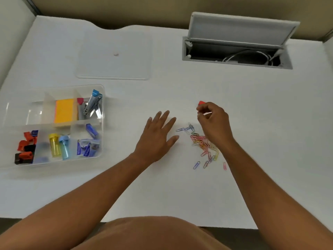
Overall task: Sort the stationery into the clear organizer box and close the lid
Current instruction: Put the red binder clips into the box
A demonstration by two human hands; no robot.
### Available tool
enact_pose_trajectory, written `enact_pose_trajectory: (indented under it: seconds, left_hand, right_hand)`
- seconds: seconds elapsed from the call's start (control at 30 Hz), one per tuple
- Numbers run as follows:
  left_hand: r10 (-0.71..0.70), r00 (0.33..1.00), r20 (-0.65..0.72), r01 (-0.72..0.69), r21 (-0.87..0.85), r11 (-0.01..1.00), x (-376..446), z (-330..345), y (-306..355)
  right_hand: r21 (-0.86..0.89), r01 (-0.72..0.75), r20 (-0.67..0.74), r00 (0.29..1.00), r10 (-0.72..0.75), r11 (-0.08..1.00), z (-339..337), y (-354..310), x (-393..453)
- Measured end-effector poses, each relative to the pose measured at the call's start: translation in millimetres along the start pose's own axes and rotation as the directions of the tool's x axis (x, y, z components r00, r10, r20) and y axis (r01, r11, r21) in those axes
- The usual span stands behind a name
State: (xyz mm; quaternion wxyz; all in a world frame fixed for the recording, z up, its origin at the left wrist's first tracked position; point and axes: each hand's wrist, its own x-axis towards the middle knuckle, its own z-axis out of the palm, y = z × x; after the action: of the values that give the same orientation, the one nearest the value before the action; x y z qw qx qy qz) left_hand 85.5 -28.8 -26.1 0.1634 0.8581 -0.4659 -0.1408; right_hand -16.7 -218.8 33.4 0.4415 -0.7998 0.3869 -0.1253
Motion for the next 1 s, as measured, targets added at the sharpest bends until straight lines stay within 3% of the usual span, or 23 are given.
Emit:
enact_pose_trajectory:
  seconds: [0.2, 0.37, 0.47, 0.67, 0.77, 0.87, 1.0]
  left_hand:
    - [0.007, 0.998, -0.065, 0.004, 0.168, 0.986, 4.1, 40.6, -14.2]
    - [0.025, 0.994, -0.108, -0.003, 0.198, 0.98, 6.8, 46.3, -15.2]
    - [0.034, 0.992, -0.121, -0.009, 0.196, 0.981, 7.1, 48.2, -16.9]
    - [0.012, 0.99, -0.137, 0.002, 0.105, 0.995, 5.3, 42.3, -12.9]
    - [-0.046, 0.98, -0.194, 0.012, -0.172, 0.985, 2.4, 30.3, -9.3]
    - [-0.152, 0.966, -0.209, 0.053, -0.414, 0.909, -10.9, 11.6, -7.8]
    - [-0.166, 0.883, -0.438, 0.027, -0.305, 0.952, -56.9, -13.5, -20.5]
  right_hand:
    - [-0.223, 0.129, 0.038, 0.992, -0.123, 0.966, -19.4, 33.9, 38.9]
    - [-0.379, 0.234, 0.184, 0.967, -0.175, 0.895, -14.3, 47.8, 61.9]
    - [-0.387, 0.24, 0.214, 0.963, -0.166, 0.891, -5.6, 51.3, 65.2]
    - [-0.234, 0.141, 0.106, 0.987, -0.118, 0.962, 5.9, 45.2, 53.0]
    - [-0.071, 0.067, 0.039, 0.997, -0.064, 0.995, 12.0, 28.1, 37.7]
    - [0.113, 0.009, 0.071, 0.997, -0.017, 0.994, 26.9, 0.8, 18.0]
    - [0.24, -0.081, 0.21, 0.977, 0.03, 0.967, 66.6, -36.1, -10.5]
